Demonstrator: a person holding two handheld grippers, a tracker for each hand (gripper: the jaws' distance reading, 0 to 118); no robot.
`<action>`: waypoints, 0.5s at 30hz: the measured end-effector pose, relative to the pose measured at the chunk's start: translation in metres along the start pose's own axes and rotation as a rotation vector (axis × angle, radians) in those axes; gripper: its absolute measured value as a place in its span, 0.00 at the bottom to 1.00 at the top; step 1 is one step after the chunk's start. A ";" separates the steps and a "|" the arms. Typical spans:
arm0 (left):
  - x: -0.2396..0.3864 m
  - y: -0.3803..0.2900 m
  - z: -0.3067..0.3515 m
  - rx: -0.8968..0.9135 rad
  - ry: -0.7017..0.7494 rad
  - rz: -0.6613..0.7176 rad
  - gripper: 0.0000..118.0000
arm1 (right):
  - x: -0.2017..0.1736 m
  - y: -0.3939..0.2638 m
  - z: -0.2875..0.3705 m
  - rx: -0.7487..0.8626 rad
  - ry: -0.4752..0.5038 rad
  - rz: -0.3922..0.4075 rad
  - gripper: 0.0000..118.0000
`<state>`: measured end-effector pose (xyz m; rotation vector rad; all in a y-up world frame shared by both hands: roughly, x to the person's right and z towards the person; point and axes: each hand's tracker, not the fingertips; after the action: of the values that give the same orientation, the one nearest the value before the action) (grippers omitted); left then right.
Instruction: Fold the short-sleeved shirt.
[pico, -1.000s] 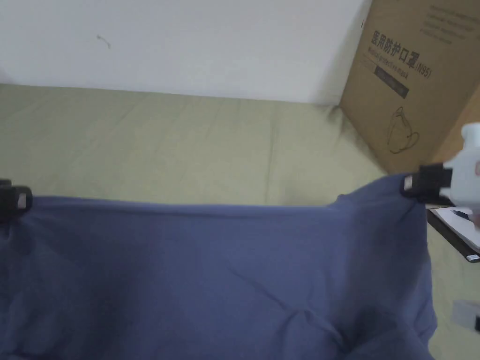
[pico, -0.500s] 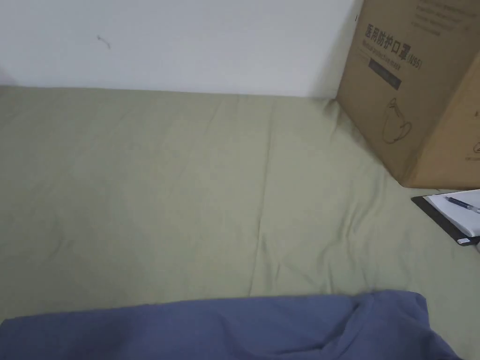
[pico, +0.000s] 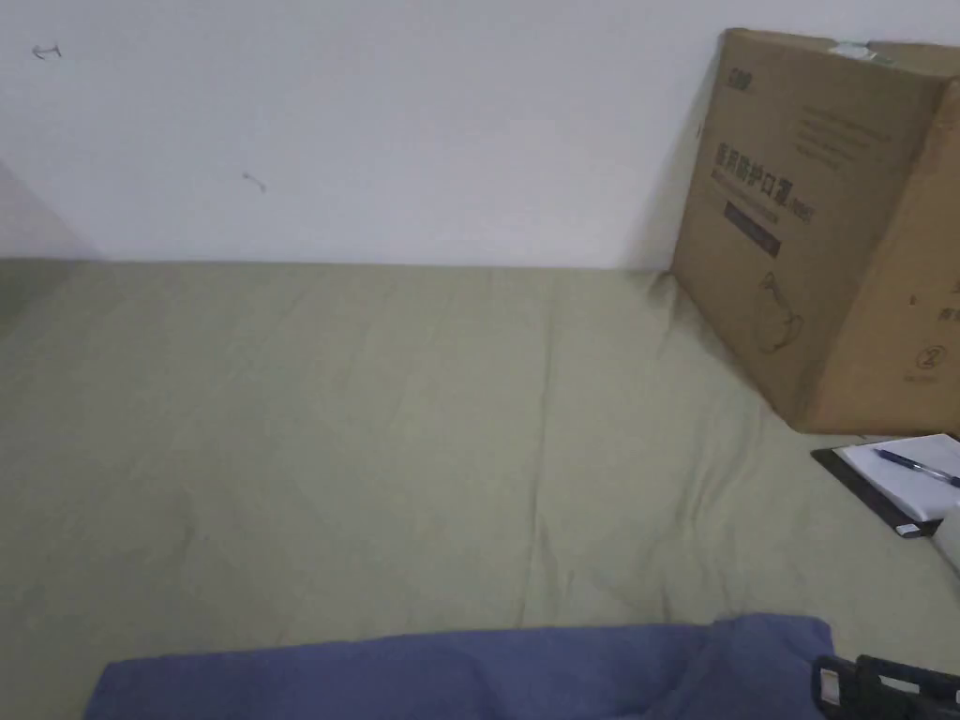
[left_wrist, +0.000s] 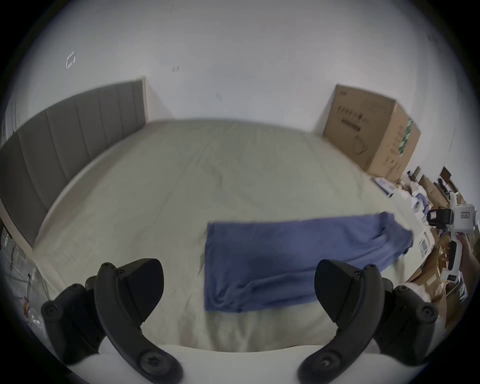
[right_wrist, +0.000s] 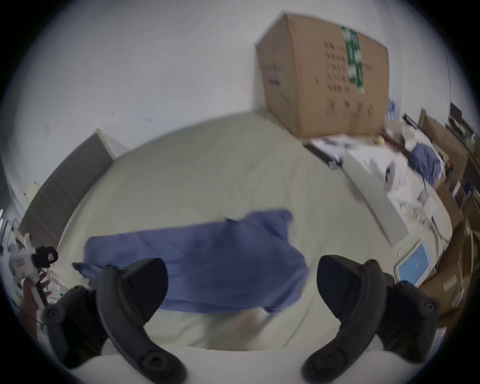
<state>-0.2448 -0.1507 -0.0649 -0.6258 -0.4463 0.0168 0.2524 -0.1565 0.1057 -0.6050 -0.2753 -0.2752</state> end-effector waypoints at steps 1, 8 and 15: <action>0.011 0.009 0.011 0.038 -0.019 0.001 0.98 | -0.014 0.004 0.011 0.044 0.028 0.015 0.99; 0.038 0.015 0.044 0.448 -0.061 -0.030 0.90 | -0.108 -0.004 0.060 0.618 0.093 0.088 0.82; 0.068 0.002 0.057 0.624 0.065 -0.138 0.00 | -0.144 -0.011 0.064 0.742 0.000 0.125 0.00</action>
<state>-0.2063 -0.1070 0.0022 0.0184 -0.3930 0.0042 0.1042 -0.1022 0.1138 0.1120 -0.3135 -0.0390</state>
